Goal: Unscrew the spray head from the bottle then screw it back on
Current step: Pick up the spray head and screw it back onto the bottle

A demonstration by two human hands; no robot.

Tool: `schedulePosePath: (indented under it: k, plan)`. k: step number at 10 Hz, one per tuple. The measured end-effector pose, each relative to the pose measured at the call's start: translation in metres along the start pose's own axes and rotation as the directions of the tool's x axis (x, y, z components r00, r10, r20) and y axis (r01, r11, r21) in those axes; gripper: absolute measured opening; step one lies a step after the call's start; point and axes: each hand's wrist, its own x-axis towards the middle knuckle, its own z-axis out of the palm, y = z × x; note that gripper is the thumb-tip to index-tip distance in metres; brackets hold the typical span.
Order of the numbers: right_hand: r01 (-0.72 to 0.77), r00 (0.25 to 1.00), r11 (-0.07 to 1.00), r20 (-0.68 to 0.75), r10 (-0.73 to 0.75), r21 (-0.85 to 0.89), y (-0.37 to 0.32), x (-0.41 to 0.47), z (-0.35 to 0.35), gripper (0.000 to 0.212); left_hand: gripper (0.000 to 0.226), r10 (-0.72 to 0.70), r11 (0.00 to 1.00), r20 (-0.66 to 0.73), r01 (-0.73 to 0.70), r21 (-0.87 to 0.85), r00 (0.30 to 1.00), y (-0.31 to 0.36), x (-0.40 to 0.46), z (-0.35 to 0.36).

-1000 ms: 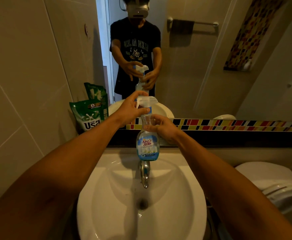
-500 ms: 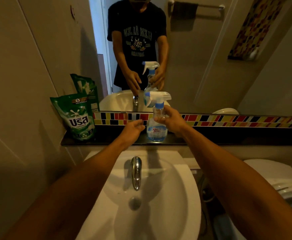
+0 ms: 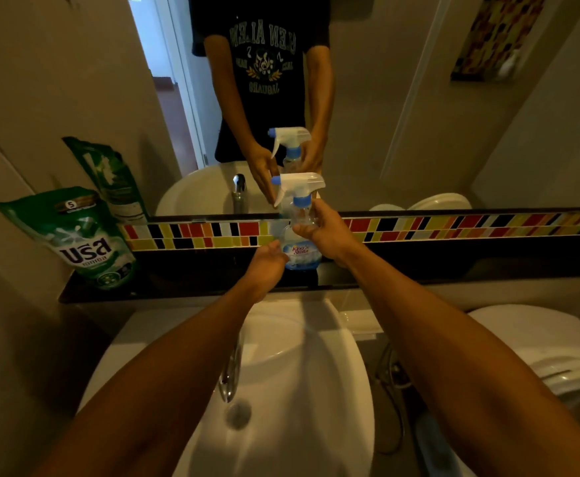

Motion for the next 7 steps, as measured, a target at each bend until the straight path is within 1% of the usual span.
schedulePosePath:
  k: [1,2,3,4,6,7]
  plan:
    - [-0.016,1.000,1.000,-0.024,0.016,0.018,0.008,0.003,-0.002,0.042,0.044,-0.002,0.999,-0.005,0.002,-0.047,1.000,-0.001,0.004,0.008]
    - [-0.017,0.999,0.999,-0.044,0.019,0.040,0.012,0.003,-0.006,0.039,0.045,0.007,0.998,-0.003,-0.007,-0.054,1.000,-0.004,0.007,0.012]
    - [-0.025,0.998,0.999,-0.053,0.027,0.040,0.014,0.002,-0.008,0.035,0.040,0.009,1.000,-0.021,-0.009,-0.027,1.000,-0.004,0.008,0.012]
    - [-0.052,0.997,0.996,-0.048,0.056,0.073,0.020,0.000,-0.007,0.036,0.039,0.009,0.999,-0.029,-0.010,-0.031,1.000,-0.005,0.008,0.013]
    - [-0.123,0.991,0.989,-0.045,0.127,0.088,0.023,-0.004,-0.006,0.049,0.040,0.015,1.000,-0.045,-0.015,0.001,0.999,-0.002,0.005,0.015]
    - [-0.120,0.992,0.991,-0.041,0.122,0.059,0.021,-0.007,-0.005,0.057,0.040,0.027,0.999,-0.034,-0.026,0.025,0.999,-0.002,0.004,0.015]
